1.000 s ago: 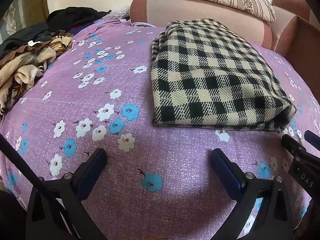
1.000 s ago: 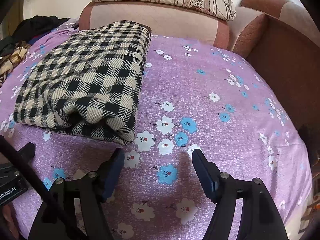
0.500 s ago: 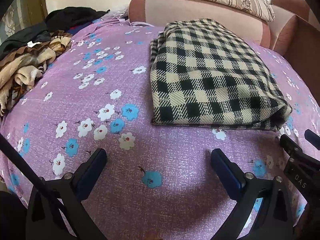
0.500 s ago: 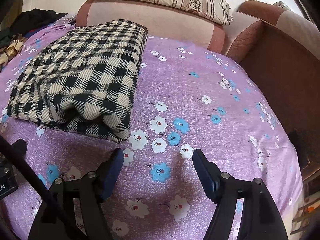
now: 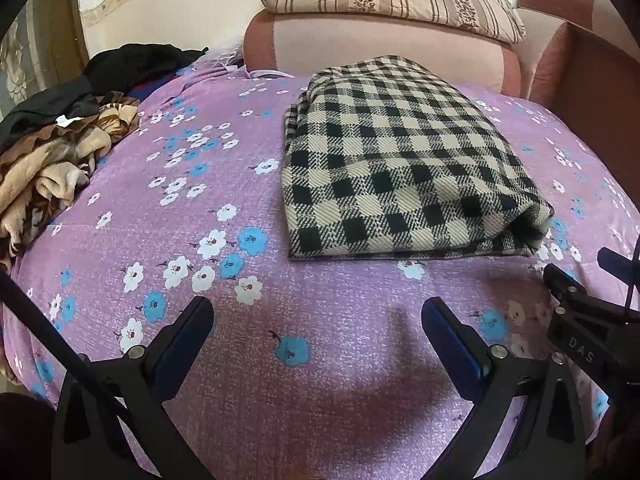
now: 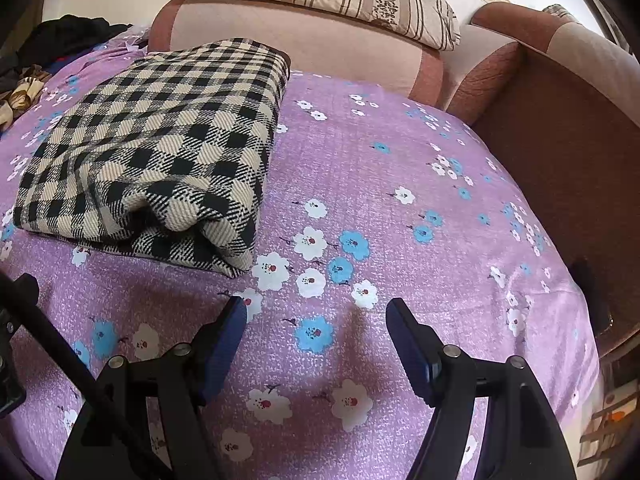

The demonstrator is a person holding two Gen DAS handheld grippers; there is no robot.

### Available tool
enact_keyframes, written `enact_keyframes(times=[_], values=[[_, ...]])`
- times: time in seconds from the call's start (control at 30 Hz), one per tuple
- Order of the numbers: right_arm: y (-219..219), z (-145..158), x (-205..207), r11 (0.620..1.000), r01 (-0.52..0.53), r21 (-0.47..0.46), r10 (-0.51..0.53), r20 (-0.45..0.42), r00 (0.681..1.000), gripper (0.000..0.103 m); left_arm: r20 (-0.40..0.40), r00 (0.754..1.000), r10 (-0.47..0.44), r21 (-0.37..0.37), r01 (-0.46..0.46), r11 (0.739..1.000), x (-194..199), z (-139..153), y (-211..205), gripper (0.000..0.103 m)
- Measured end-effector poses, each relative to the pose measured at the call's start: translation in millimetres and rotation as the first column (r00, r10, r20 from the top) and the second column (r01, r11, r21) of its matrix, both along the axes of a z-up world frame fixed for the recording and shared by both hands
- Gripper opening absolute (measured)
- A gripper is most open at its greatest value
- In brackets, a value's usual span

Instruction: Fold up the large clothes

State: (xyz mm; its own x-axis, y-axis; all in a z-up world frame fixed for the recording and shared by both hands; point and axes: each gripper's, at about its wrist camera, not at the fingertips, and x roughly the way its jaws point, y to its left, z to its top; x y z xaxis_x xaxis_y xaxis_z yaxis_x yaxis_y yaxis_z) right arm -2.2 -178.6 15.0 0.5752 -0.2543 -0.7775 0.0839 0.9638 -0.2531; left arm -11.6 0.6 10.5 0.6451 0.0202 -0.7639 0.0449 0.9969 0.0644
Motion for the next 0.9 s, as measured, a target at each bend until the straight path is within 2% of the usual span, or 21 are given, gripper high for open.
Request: enact_keyframes(times=[0.9], values=[[-6.6,-0.3,1.6,1.0,0.021,0.017,-0.021,0.0,1.0,0.078,-0.06,0.997,-0.039,-0.015,0.038,0.999,1.6,-7.0,-1.6,0.103]])
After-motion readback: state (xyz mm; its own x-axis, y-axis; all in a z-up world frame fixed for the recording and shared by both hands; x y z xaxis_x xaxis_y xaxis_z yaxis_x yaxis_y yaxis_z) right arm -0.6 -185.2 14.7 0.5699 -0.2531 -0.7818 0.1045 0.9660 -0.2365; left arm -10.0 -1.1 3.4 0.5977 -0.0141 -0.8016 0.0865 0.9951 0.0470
